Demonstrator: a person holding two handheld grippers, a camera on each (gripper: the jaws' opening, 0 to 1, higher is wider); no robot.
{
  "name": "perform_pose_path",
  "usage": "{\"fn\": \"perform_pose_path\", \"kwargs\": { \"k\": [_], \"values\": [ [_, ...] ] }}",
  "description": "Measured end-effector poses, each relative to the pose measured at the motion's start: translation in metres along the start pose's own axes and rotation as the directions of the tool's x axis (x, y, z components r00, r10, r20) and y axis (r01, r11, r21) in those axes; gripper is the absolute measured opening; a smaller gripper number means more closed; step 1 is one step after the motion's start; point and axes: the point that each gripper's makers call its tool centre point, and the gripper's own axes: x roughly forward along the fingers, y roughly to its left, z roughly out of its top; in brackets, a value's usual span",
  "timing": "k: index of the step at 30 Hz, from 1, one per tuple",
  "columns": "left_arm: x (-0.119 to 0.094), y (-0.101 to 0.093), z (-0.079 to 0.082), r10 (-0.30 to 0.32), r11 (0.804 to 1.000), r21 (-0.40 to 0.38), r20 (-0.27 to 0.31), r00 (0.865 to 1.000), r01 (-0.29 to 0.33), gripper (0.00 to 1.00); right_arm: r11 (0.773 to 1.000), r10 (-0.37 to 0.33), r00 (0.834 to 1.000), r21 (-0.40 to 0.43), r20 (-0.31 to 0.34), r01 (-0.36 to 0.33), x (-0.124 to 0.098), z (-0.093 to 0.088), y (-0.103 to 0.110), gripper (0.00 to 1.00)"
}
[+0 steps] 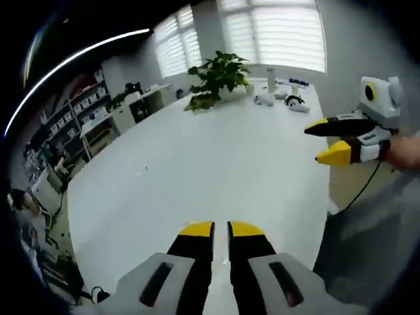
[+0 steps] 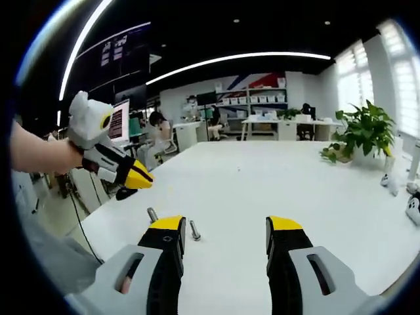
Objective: Place the washer onto the threaded stud by aligning its center hole with the stud, sliding it down to the base, and recovering from edge contact or off-axis alignment until the washer reaches the visible bottom stop.
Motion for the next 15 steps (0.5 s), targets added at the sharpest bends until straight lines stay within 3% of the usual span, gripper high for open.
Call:
{"fn": "perform_pose_path", "kwargs": {
  "k": [5, 10, 15],
  "values": [
    [-0.034, -0.003, 0.008, 0.049, 0.998, -0.033, 0.096, 0.994, -0.046, 0.06, 1.0, 0.003, 1.0, 0.007, -0.003, -0.003, 0.0, 0.008, 0.01, 0.52],
    [-0.058, -0.012, -0.007, 0.046, 0.992, -0.12, 0.142, 0.989, -0.029, 0.1, 0.999, 0.033, 0.999, -0.018, -0.024, -0.033, 0.001, 0.012, 0.025, 0.52],
    [-0.081, -0.019, -0.021, 0.071, 0.99, -0.137, 0.186, 0.98, -0.046, 0.1, 0.998, 0.059, 0.998, -0.031, -0.032, -0.06, 0.003, 0.017, 0.032, 0.52]
  ]
}}
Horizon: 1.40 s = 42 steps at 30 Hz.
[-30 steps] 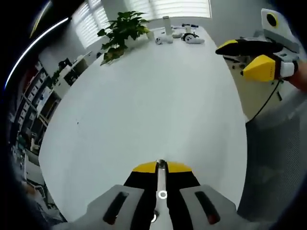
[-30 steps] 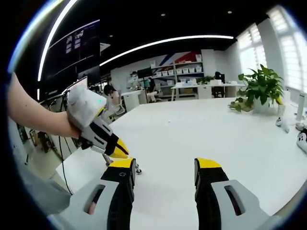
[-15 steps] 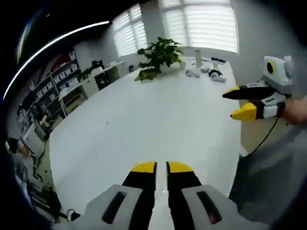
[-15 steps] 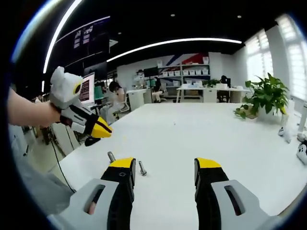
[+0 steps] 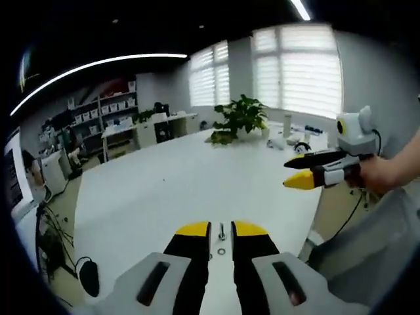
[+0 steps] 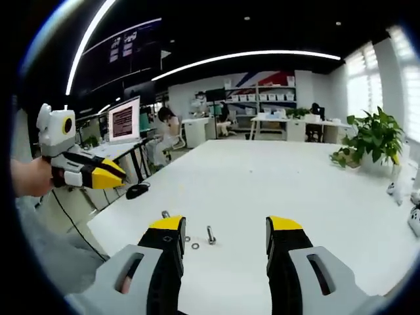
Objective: Place the washer onto the threaded stud by aligning its center hole with the stud, sliding it down to the base, and recovering from edge contact or off-axis alignment until the washer reaches the visible bottom stop.
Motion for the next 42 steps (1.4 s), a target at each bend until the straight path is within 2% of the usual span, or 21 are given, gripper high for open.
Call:
{"fn": "perform_pose_path", "kwargs": {
  "k": [4, 8, 11, 15, 19, 20, 22, 25, 28, 30, 33, 35, 36, 37, 40, 42],
  "values": [
    [-0.014, 0.005, -0.001, 0.026, 0.998, -0.056, 0.052, 0.998, -0.023, 0.09, 1.0, 0.02, 1.0, 0.001, 0.007, -0.02, 0.007, 0.009, 0.004, 0.52],
    [-0.019, 0.009, 0.0, 0.042, 0.998, -0.047, 0.081, 0.996, -0.038, 0.09, 1.0, 0.024, 1.0, 0.007, 0.015, -0.024, 0.013, 0.014, 0.01, 0.51],
    [-0.02, 0.01, 0.003, 0.044, 0.998, -0.038, 0.096, 0.994, -0.04, 0.09, 0.999, 0.038, 0.999, -0.022, 0.004, -0.038, 0.019, 0.013, 0.018, 0.51],
    [-0.022, 0.016, -0.003, 0.068, 0.997, -0.027, 0.102, 0.992, -0.066, 0.09, 0.998, 0.05, 0.998, -0.04, -0.027, -0.051, 0.027, 0.005, 0.022, 0.51],
    [-0.027, 0.024, -0.014, 0.101, 0.994, -0.064, 0.114, 0.988, -0.094, 0.09, 0.997, 0.05, 0.997, -0.057, -0.054, -0.053, 0.036, -0.004, 0.025, 0.51],
    [-0.027, 0.026, -0.017, 0.103, 0.993, -0.067, 0.11, 0.989, -0.096, 0.09, 0.997, 0.05, 0.996, -0.056, -0.068, -0.054, 0.038, -0.007, 0.027, 0.51],
    [-0.028, 0.027, -0.028, 0.095, 0.992, -0.093, 0.063, 0.993, -0.088, 0.09, 0.996, 0.053, 0.996, -0.063, -0.074, -0.057, 0.04, -0.008, 0.032, 0.51],
    [-0.033, 0.033, -0.029, 0.115, 0.988, -0.109, 0.074, 0.991, -0.106, 0.09, 0.992, 0.076, 0.994, -0.093, -0.08, -0.084, 0.047, -0.01, 0.042, 0.51],
    [-0.033, 0.035, -0.03, 0.124, 0.988, -0.101, 0.07, 0.99, -0.116, 0.09, 0.989, 0.104, 0.986, -0.09, -0.128, -0.116, 0.06, -0.026, 0.049, 0.5],
    [-0.033, 0.036, -0.028, 0.134, 0.986, -0.106, 0.073, 0.988, -0.126, 0.09, 0.986, 0.126, 0.981, -0.093, -0.145, -0.141, 0.067, -0.03, 0.057, 0.5],
    [-0.034, 0.036, -0.02, 0.131, 0.976, -0.186, 0.094, 0.987, -0.112, 0.09, 0.974, 0.161, 0.972, -0.13, -0.17, -0.184, 0.074, -0.033, 0.066, 0.47],
    [-0.034, 0.034, -0.014, 0.132, 0.982, -0.152, 0.104, 0.986, -0.115, 0.09, 0.966, 0.184, 0.965, -0.147, -0.189, -0.213, 0.081, -0.037, 0.072, 0.44],
    [-0.034, 0.034, -0.014, 0.134, 0.986, -0.112, 0.094, 0.987, -0.123, 0.09, 0.959, 0.197, 0.957, -0.161, -0.213, -0.233, 0.083, -0.041, 0.075, 0.42],
    [-0.033, 0.033, -0.014, 0.136, 0.986, -0.108, 0.093, 0.986, -0.125, 0.09, 0.949, 0.206, 0.948, -0.185, -0.244, -0.254, 0.087, -0.047, 0.078, 0.4],
    [-0.035, 0.034, -0.012, 0.149, 0.983, -0.127, 0.11, 0.983, -0.135, 0.09, 0.935, 0.232, 0.934, -0.202, -0.273, -0.291, 0.096, -0.054, 0.086, 0.37],
    [-0.035, 0.034, -0.011, 0.158, 0.981, -0.132, 0.118, 0.98, -0.142, 0.09, 0.922, 0.234, 0.919, -0.227, -0.318, -0.313, 0.099, -0.062, 0.088, 0.35]
  ]
}}
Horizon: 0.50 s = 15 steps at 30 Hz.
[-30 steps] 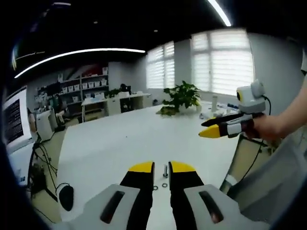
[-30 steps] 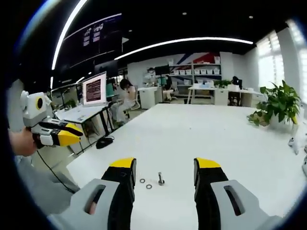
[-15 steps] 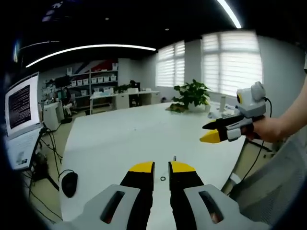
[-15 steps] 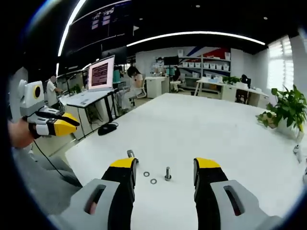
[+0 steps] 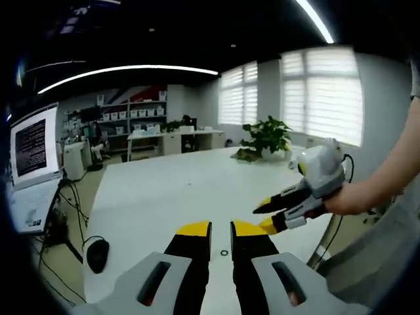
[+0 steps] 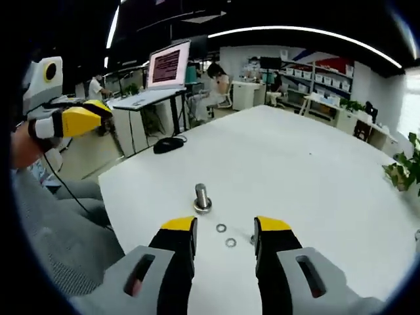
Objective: Place the washer onto the threaded stud by aligning its center hole with the stud, sliding it down to the base, and recovering from edge contact or off-axis alignment until the washer reaches the visible bottom stop.
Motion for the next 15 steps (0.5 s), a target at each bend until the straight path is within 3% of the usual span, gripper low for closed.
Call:
{"fn": "perform_pose_path", "kwargs": {
  "k": [3, 7, 15],
  "values": [
    [0.002, -0.001, -0.001, 0.005, 1.0, 0.008, 0.003, 1.0, -0.005, 0.09, 0.999, 0.029, 0.999, -0.018, -0.026, -0.03, 0.007, -0.004, 0.004, 0.3],
    [0.0, -0.006, -0.001, 0.003, 1.0, 0.026, 0.008, 1.0, -0.003, 0.08, 0.997, 0.07, 0.992, -0.033, -0.107, -0.074, 0.016, -0.018, 0.009, 0.26],
    [-0.005, -0.005, -0.001, 0.002, 1.0, 0.011, 0.014, 1.0, -0.002, 0.08, 0.987, 0.098, 0.972, -0.101, -0.211, -0.121, 0.032, -0.038, 0.013, 0.24]
  ]
}}
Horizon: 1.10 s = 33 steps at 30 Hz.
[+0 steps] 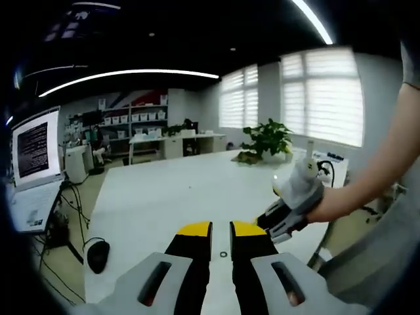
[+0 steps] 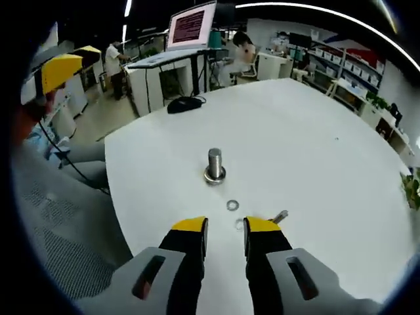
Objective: Place the washer onto the threaded stud by aligning its center hole with the stud, sliding it down to the base, and recovering from edge contact or off-axis alignment until the washer reaches the visible bottom stop.
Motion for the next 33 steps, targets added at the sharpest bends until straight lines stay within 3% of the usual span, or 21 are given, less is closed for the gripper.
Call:
{"fn": "perform_pose_path", "kwargs": {
  "k": [3, 11, 15, 33],
  "values": [
    [-0.002, -0.001, 0.004, -0.001, 1.0, 0.03, 0.008, 1.0, 0.001, 0.08, 0.999, 0.016, 1.0, -0.032, -0.015, -0.017, 0.008, -0.003, 0.002, 0.23],
    [0.0, 0.0, -0.003, -0.001, 1.0, 0.023, 0.001, 1.0, 0.001, 0.07, 0.996, 0.035, 0.996, -0.081, -0.084, -0.042, 0.03, -0.017, 0.002, 0.2],
    [0.001, -0.001, -0.005, -0.003, 0.999, 0.034, -0.003, 1.0, 0.003, 0.07, 0.997, 0.031, 0.992, -0.059, -0.126, -0.039, 0.037, -0.026, -0.005, 0.19],
    [0.001, 0.005, -0.009, 0.006, 1.0, 0.019, -0.008, 1.0, -0.006, 0.06, 0.99, 0.059, 0.978, -0.114, -0.2, -0.083, 0.056, -0.037, -0.008, 0.17]
  ]
}}
